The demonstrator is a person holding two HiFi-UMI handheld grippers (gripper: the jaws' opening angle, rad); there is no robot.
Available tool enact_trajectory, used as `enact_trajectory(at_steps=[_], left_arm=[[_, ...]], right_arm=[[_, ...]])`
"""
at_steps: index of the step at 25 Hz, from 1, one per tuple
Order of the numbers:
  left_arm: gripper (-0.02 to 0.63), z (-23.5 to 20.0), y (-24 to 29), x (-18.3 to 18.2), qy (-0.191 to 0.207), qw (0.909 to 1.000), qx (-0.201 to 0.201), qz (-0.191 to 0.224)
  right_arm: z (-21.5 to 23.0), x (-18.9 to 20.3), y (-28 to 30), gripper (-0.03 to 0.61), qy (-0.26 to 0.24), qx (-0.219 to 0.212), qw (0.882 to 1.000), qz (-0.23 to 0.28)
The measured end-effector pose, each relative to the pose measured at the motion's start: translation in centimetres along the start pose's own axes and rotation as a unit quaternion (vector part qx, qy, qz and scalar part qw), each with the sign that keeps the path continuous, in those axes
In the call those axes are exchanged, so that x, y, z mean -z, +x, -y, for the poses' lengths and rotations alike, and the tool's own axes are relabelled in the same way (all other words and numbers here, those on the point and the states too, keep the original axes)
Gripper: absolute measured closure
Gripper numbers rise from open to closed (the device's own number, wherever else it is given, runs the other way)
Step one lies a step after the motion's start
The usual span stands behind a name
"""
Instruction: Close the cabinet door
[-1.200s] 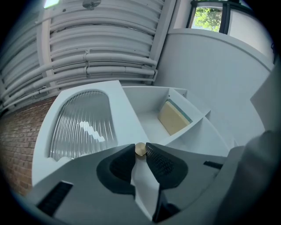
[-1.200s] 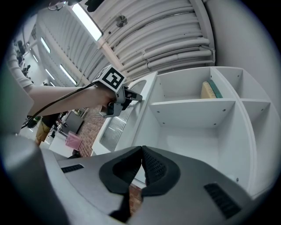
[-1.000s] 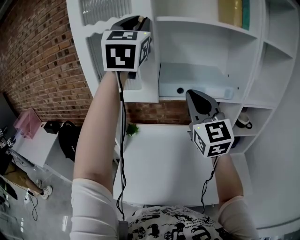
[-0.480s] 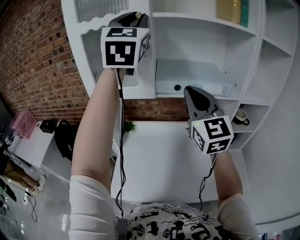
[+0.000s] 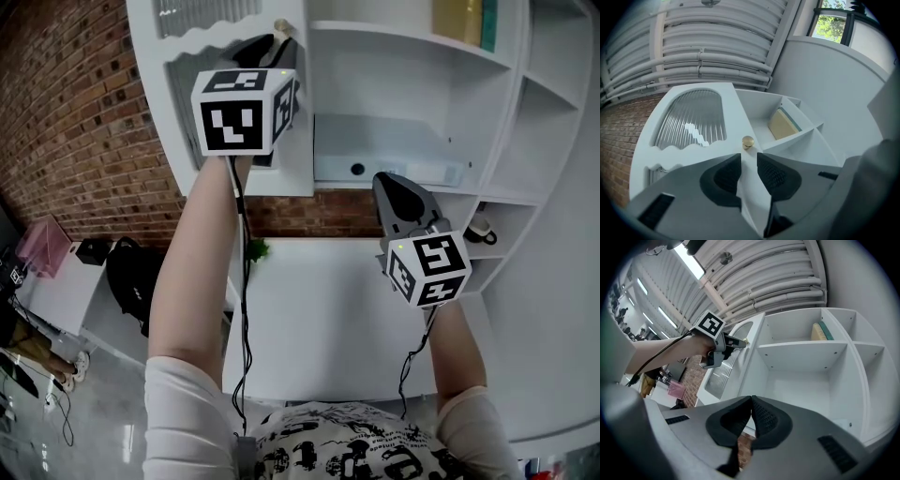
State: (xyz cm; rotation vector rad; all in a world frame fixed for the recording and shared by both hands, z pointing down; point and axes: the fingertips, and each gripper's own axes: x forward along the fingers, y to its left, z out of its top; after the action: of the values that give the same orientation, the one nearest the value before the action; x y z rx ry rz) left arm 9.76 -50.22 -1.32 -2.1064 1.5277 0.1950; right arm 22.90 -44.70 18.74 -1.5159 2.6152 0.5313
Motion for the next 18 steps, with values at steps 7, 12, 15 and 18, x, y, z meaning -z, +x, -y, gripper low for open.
enact_trajectory(at_steps=[7, 12, 15, 18], left_arm=[[0.583, 2.0, -4.2, 2.9, -0.003, 0.9997, 0.021, 0.008], [0.6, 5.1, -7.2, 7.2, -0.006, 0.9982, 0.059, -0.007], [0.6, 6.0, -8.8, 10.6, -0.008, 0.9968, 0.075, -0.026], [0.6, 6.6, -10.1, 14.6, -0.013, 0.9952, 0.085, -0.046]], right_arm=[[-1.5, 2.3, -1.0, 0.563, 0.004, -0.002, 1.0, -0.013], [-2.3, 4.6, -2.5, 0.563, 0.002, -0.01, 1.0, -0.011], [-3.4, 6.0, -2.7, 0.563, -0.007, -0.021, 1.0, -0.01], [-4.6, 7.7, -2.3, 0.563, -0.011, -0.028, 1.0, -0.005]])
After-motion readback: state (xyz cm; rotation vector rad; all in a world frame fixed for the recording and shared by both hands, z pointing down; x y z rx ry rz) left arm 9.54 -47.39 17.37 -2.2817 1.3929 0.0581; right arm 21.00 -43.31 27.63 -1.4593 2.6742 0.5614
